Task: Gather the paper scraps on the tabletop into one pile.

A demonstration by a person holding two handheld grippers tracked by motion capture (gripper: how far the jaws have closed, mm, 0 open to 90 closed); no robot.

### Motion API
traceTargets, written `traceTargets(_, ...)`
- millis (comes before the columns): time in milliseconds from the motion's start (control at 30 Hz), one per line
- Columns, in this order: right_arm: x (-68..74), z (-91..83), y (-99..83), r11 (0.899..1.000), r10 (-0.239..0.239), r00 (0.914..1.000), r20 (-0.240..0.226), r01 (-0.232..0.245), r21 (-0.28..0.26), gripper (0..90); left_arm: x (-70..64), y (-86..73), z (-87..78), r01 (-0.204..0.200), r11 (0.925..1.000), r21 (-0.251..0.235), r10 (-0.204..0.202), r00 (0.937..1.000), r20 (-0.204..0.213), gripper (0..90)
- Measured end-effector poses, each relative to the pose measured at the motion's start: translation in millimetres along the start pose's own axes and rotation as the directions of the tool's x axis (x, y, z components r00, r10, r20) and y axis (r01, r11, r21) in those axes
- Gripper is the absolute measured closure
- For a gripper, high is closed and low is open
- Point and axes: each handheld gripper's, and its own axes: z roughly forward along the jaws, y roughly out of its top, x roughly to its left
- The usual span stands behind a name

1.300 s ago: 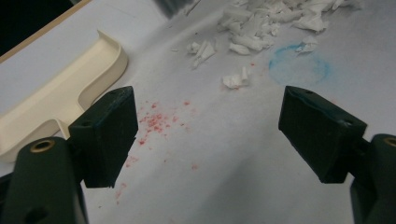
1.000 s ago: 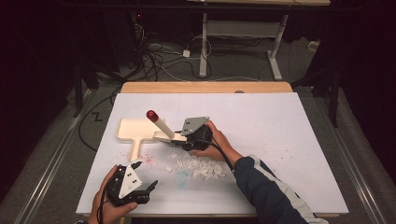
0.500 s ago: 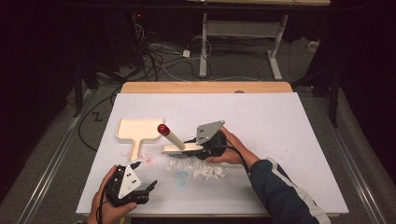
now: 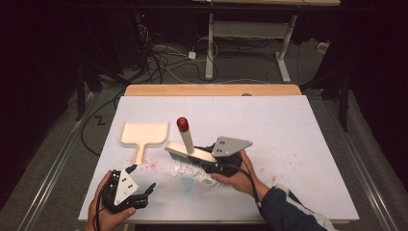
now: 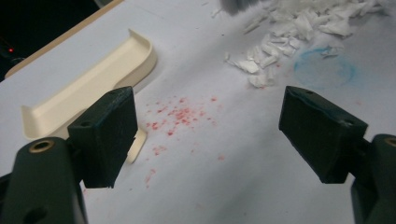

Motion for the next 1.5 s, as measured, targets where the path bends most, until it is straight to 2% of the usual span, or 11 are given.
traceTargets(233, 44.7, 29.1, -14.5, 0.996, 0.088, 0.9946, 0.054, -0.087, -0.022, 68.0, 8.5, -7.2, -10.7, 0.082, 0.9960, -0.036, -0.083, 0.9956, -0.043, 18.7)
traceTargets(300, 59.1, 49.2, -20.3, 0.992, 0.127, 0.9861, 0.106, -0.125, -0.031, 68.0, 8.1, -7.2, -11.7, 0.083, 0.9955, -0.046, -0.085, 0.9953, -0.046, 18.9)
traceTargets(400, 63.2, 65.0, -27.2, 0.987, 0.158, 0.9778, 0.137, -0.160, -0.003, 68.0, 7.6, -7.7, -11.1, 0.079, 0.9960, -0.042, -0.081, 0.9959, -0.040, 18.9)
traceTargets(567, 62.2, 68.2, -30.5, 0.987, 0.156, 0.9676, 0.198, -0.159, -0.003, 68.1, 5.2, -7.9, -8.5, 0.066, 0.9974, -0.031, -0.066, 0.9977, -0.015, 19.0)
traceTargets(600, 59.6, 63.1, -31.3, 0.986, 0.157, 0.9586, 0.237, -0.165, 0.013, 68.0, 4.2, -7.7, -8.2, 0.064, 0.9975, -0.030, -0.064, 0.9979, -0.012, 19.0)
traceTargets(733, 50.0, 50.8, -33.2, 0.977, 0.194, 0.9439, 0.268, -0.212, 0.040, 68.0, 1.1, -6.4, -6.0, 0.048, 0.9987, -0.018, -0.048, 0.9988, 0.000, 19.0)
traceTargets(833, 39.7, 32.6, -34.9, 0.971, 0.197, 0.9254, 0.324, -0.230, 0.066, 68.0, -1.3, -5.0, -4.6, 0.036, 0.9993, -0.015, -0.036, 0.9994, 0.005, 18.9)
traceTargets(933, 36.3, 23.1, -35.4, 0.966, 0.206, 0.9205, 0.332, -0.245, 0.080, 68.0, -2.8, -4.2, -2.6, 0.027, 0.9996, -0.009, -0.027, 0.9995, 0.017, 18.9)
traceTargets(1067, 35.3, 4.6, -34.6, 0.967, 0.206, 0.9201, 0.333, -0.243, 0.072, 68.1, -4.4, -3.2, 1.8, 0.003, 1.0000, 0.001, -0.003, 0.9997, 0.024, 18.9)
traceTargets(1200, 28.7, -22.5, -25.5, 0.979, 0.190, 0.9406, 0.282, -0.205, 0.024, 68.0, -6.9, -2.4, 3.3, -0.010, 0.9999, 0.004, 0.009, 0.9994, 0.035, 19.0)
traceTargets(1500, 11.0, -82.0, -19.6, 0.991, 0.127, 0.9601, 0.249, -0.134, 0.011, 67.9, -10.7, -3.8, 5.3, -0.026, 0.9992, 0.032, 0.024, 0.9983, 0.054, 19.0)
